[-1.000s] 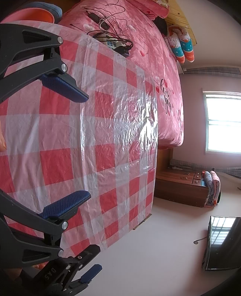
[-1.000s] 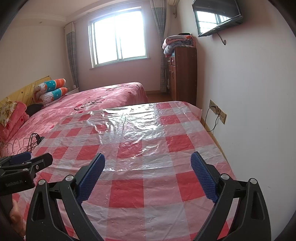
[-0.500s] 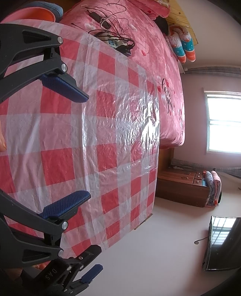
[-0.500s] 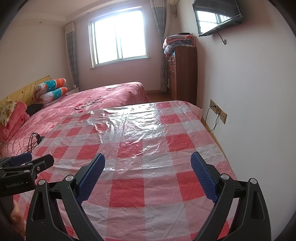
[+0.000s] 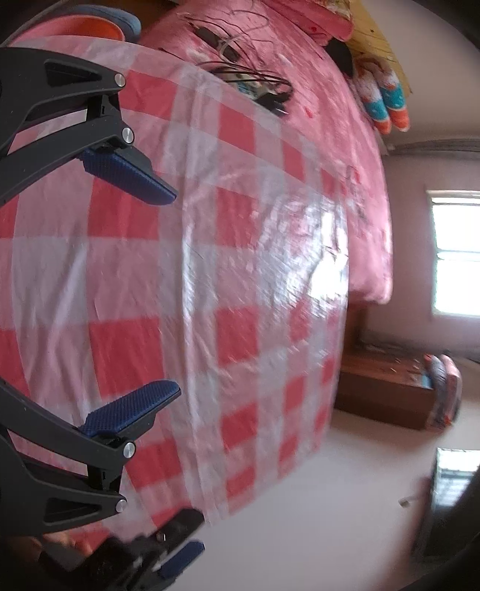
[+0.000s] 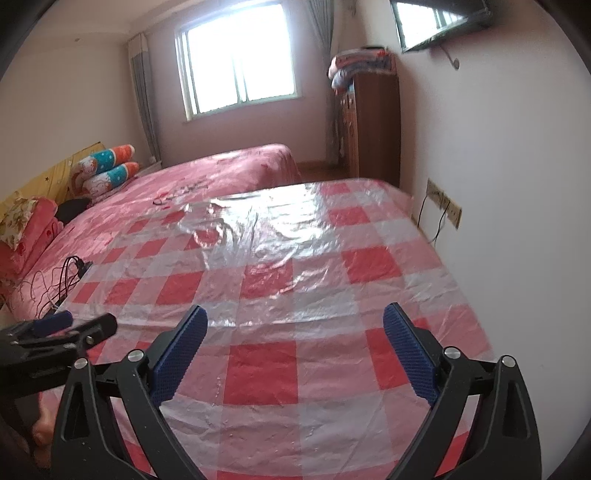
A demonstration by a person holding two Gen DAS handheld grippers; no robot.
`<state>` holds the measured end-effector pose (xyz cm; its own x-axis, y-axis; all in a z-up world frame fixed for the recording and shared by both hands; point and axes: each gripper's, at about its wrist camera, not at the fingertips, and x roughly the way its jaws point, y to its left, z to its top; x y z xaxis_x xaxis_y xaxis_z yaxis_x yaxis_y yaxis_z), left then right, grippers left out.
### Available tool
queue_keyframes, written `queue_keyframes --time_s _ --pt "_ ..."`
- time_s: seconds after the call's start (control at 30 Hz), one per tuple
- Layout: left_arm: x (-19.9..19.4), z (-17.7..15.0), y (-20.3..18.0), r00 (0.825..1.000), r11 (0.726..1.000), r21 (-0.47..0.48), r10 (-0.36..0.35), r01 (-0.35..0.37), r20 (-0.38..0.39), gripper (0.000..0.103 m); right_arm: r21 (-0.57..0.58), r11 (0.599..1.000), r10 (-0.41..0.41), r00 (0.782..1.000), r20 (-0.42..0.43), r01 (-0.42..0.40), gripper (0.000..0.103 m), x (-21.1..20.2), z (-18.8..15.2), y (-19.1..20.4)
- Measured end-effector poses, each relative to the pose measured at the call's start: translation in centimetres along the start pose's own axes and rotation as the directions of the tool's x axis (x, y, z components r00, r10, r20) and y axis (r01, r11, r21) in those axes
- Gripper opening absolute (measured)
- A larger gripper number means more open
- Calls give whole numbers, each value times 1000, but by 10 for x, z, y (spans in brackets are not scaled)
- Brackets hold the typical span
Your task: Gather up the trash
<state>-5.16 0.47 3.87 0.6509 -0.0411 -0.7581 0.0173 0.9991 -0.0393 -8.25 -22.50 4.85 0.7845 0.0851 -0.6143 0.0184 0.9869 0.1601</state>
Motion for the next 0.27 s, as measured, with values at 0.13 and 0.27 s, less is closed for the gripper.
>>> queue_keyframes --time_s 0.13,0.27 --pt "24 -3 1 995 999 -7 31 -32 -95 96 -4 1000 -3 995 -97 2 95 19 -3 5" --pt "41 -8 -3 990 999 5 54 -53 -130 96 -30 1000 -15 985 -172 10 95 34 -6 14"
